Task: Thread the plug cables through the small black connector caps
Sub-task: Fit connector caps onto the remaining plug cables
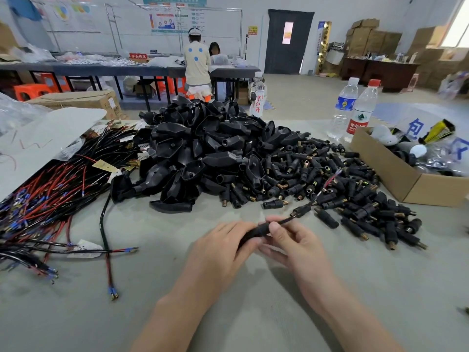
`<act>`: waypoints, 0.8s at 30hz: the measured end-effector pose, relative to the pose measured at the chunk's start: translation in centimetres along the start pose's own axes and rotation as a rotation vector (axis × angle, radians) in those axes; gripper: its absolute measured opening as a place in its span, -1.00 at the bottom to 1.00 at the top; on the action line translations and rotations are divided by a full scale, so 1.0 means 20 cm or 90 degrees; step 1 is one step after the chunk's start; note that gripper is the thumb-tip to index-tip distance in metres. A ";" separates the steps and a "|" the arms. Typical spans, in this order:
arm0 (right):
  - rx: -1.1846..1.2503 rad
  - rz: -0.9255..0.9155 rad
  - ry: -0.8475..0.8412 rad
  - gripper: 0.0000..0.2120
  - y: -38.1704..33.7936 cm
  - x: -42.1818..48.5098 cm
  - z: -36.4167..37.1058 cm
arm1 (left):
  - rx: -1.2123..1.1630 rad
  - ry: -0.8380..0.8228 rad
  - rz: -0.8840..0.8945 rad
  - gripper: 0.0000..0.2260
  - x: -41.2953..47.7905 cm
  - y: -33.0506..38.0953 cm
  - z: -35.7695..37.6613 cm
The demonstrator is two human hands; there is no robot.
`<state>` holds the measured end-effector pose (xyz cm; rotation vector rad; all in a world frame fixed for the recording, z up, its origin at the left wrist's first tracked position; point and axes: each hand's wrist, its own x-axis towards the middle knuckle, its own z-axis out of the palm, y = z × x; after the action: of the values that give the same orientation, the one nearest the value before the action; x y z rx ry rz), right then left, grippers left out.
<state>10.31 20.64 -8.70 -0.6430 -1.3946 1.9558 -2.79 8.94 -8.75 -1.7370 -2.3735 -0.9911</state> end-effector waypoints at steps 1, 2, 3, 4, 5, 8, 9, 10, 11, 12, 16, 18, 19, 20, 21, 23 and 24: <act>0.013 -0.002 0.016 -0.82 0.00 0.01 0.01 | -0.044 -0.010 -0.016 -0.64 0.00 -0.02 0.00; 0.028 -0.003 0.032 -0.84 -0.01 0.01 0.00 | -0.084 -0.020 -0.038 -0.57 -0.01 -0.04 0.01; 0.049 -0.001 0.044 -0.84 -0.02 0.02 -0.01 | -0.108 -0.029 -0.058 -0.52 -0.01 -0.07 0.01; 0.070 0.004 0.049 -0.84 -0.02 0.02 -0.02 | -0.111 -0.040 -0.069 -0.51 -0.02 -0.10 0.01; 0.091 0.011 0.047 -0.83 -0.02 0.03 -0.03 | -0.106 -0.049 -0.073 -0.55 -0.02 -0.12 0.01; 0.133 0.036 0.024 -0.83 -0.02 0.02 -0.04 | -0.135 -0.041 -0.068 -0.72 -0.02 -0.14 0.01; 0.142 0.040 0.016 -0.83 -0.03 0.02 -0.04 | -0.169 -0.035 -0.074 -0.74 -0.01 -0.14 0.01; 0.147 0.041 0.008 -0.83 -0.03 0.02 -0.04 | -0.199 -0.031 -0.080 -0.74 -0.01 -0.14 0.00; 0.148 0.040 0.000 -0.83 -0.03 0.02 -0.04 | -0.223 -0.029 -0.087 -0.74 0.00 -0.14 0.00; 0.146 0.040 -0.005 -0.82 -0.04 0.02 -0.05 | -0.237 -0.027 -0.094 -0.73 0.00 -0.15 -0.01; 0.133 0.031 -0.033 -0.79 -0.04 0.02 -0.07 | -0.282 -0.030 -0.122 -0.67 0.00 -0.16 -0.03; 0.121 0.026 -0.053 -0.79 -0.05 0.01 -0.08 | -0.303 -0.035 -0.131 -0.65 0.00 -0.17 -0.03; 0.111 0.027 -0.064 -0.79 -0.05 0.01 -0.08 | -0.313 -0.037 -0.135 -0.65 0.00 -0.17 -0.04; 0.095 0.028 -0.071 -0.78 -0.06 0.01 -0.09 | -0.323 -0.041 -0.136 -0.65 0.00 -0.17 -0.05; 0.079 0.027 -0.077 -0.78 -0.06 0.01 -0.09 | -0.331 -0.047 -0.135 -0.65 0.00 -0.16 -0.05; 0.055 0.017 -0.085 -0.77 -0.06 0.01 -0.09 | -0.340 -0.061 -0.132 -0.66 0.00 -0.15 -0.07; 0.046 0.013 -0.092 -0.76 -0.06 0.01 -0.09 | -0.345 -0.065 -0.130 -0.68 0.00 -0.15 -0.07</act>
<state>11.76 22.14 -8.13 -0.4939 -1.3995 2.0942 -5.81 7.79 -8.96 -1.7379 -2.5509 -1.7519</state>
